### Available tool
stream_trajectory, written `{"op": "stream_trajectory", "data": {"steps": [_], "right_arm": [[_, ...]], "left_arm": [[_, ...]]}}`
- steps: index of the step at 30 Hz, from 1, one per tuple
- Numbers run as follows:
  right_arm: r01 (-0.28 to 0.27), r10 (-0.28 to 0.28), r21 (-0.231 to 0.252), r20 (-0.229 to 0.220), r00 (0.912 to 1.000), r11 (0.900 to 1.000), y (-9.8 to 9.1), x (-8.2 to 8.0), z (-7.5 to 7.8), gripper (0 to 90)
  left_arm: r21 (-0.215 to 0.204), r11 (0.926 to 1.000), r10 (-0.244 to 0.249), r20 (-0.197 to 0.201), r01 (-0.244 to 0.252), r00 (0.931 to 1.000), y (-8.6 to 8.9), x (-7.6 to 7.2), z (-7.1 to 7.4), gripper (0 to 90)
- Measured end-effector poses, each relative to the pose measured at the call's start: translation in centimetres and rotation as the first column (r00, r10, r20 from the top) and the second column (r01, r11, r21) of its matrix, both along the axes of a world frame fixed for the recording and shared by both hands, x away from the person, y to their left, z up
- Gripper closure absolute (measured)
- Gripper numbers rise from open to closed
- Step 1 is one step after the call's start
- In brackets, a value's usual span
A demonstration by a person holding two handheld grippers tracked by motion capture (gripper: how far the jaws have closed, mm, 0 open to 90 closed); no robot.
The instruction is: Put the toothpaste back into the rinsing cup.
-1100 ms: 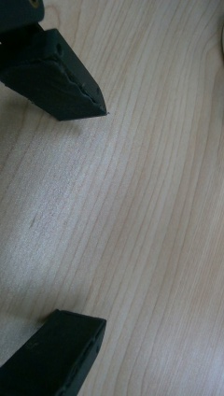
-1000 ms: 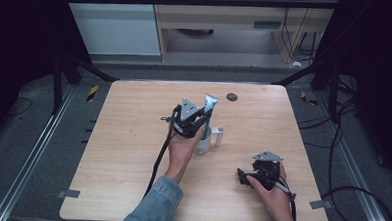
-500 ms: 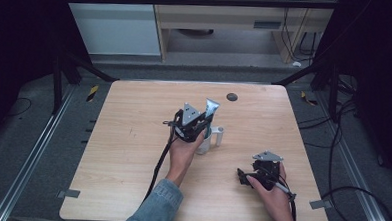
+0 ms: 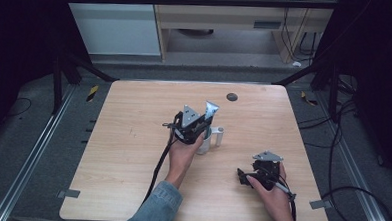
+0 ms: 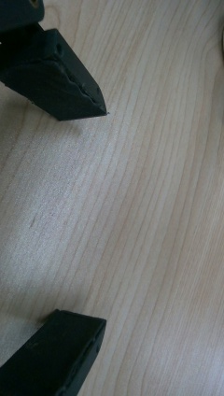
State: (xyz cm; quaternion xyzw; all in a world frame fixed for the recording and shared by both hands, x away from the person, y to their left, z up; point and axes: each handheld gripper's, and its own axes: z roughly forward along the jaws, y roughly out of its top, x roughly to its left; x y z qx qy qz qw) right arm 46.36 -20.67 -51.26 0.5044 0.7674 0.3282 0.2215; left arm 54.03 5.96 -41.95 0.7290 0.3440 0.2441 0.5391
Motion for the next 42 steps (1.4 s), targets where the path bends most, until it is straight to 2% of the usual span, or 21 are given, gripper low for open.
{"op": "stream_trajectory", "data": {"steps": [22,28,42], "right_arm": [[0.001,-0.001,0.001,0.0,1.0,1.0,0.01,0.0,0.0,1.7],[0.001,-0.001,0.002,0.0,1.0,1.0,0.01,0.0,0.0,1.7],[0.002,-0.002,0.002,-0.002,1.0,1.0,0.02,-0.01,0.0,1.7]], "left_arm": [[0.019,0.9996,0.02,-0.023,-0.02,0.9995,0.43,0.01,-0.45,77.2],[0.009,0.9997,0.023,-0.029,-0.023,0.9993,0.56,0.07,-0.57,77.2],[0.008,0.9999,0.007,-0.057,-0.007,0.9984,0.39,0.45,-0.41,76.3]]}}
